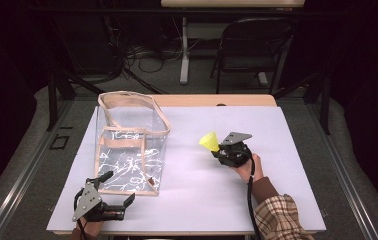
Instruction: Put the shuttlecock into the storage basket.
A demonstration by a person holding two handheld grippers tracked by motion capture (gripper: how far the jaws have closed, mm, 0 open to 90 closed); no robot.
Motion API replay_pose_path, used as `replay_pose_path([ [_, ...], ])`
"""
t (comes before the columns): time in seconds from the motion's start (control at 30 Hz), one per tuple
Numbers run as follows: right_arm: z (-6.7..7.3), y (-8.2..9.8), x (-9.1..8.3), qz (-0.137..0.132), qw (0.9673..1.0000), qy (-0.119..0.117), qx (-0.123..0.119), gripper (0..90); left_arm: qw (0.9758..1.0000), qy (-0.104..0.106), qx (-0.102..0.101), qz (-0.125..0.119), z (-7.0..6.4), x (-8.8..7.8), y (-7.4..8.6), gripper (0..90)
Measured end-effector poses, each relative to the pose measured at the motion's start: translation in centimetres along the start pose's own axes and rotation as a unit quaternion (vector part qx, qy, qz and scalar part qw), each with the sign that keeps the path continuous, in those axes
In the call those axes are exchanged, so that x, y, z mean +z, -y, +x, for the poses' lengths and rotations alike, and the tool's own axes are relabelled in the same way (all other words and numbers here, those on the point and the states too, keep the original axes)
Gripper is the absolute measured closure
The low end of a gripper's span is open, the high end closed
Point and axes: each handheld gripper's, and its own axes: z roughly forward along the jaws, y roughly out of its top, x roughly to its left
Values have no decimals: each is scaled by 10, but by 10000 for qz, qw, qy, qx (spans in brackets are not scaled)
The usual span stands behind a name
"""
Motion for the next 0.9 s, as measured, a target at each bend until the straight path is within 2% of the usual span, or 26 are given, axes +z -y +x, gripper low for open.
replay_pose_path([
  [0.2, 3, -4, -2, -202, 9997, 67, -105, 647, 10000, 1, 15, 14, 0, 0, 0, 0],
  [0.9, 6, -9, 3, -436, 9989, 157, -109, 647, 10000, 37, 4, 0, 0, 0, 0, 0],
])
